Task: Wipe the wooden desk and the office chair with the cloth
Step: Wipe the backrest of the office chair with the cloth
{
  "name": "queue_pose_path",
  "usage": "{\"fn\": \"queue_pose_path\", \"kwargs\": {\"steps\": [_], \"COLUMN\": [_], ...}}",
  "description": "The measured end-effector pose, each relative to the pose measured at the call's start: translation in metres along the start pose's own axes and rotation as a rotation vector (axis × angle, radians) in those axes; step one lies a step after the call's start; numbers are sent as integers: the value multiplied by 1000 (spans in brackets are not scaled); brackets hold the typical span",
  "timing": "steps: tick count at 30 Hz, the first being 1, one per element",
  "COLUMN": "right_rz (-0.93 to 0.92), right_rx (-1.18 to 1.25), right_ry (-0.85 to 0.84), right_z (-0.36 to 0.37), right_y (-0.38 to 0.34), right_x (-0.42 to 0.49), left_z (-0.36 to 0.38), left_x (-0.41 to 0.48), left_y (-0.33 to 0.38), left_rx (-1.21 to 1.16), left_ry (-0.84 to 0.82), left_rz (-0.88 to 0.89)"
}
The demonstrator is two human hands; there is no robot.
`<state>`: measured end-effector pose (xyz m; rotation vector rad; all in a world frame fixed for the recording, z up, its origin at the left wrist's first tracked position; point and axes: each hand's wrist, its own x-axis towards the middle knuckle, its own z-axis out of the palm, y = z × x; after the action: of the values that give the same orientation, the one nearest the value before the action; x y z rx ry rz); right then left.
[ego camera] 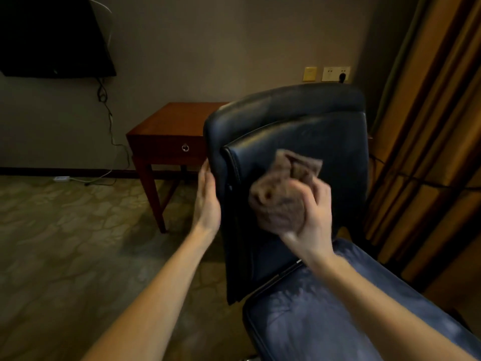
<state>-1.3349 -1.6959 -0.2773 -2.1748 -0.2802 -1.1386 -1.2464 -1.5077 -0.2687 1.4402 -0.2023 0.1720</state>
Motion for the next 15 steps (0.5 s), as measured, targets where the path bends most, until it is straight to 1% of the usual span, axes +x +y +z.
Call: {"fn": "queue_pose_path", "kwargs": {"steps": [1, 3, 4, 6, 8, 11, 13, 15], "right_rz": [-36, -96, -97, -73, -121, -315, -323, -291], "right_rx": [-4, -101, -148, -170, -174, -220, -257, -297], "right_ry": [15, -15, -56, -131, -162, -248, -341, -430], "right_z": [5, 22, 35, 59, 75, 75, 61, 44], "right_y": [-13, -29, -33, -36, -26, 7, 26, 35], "right_x": [23, 59, 69, 66, 34, -35, -68, -81], "left_z": [-1, -1, -2, 2, 8, 6, -2, -11], "left_x": [-12, -31, -38, -54, -66, -72, -73, -73], "left_y": [-13, -36, -45, -57, -63, -70, -74, -76], "left_rx": [-111, -279, -328, -396, -433, -472, -475, -414], "left_ry": [23, 89, 121, 132, 123, 125, 37, -65], "left_rz": [-83, -231, -291, -377, -407, -455, -480, -462]}}
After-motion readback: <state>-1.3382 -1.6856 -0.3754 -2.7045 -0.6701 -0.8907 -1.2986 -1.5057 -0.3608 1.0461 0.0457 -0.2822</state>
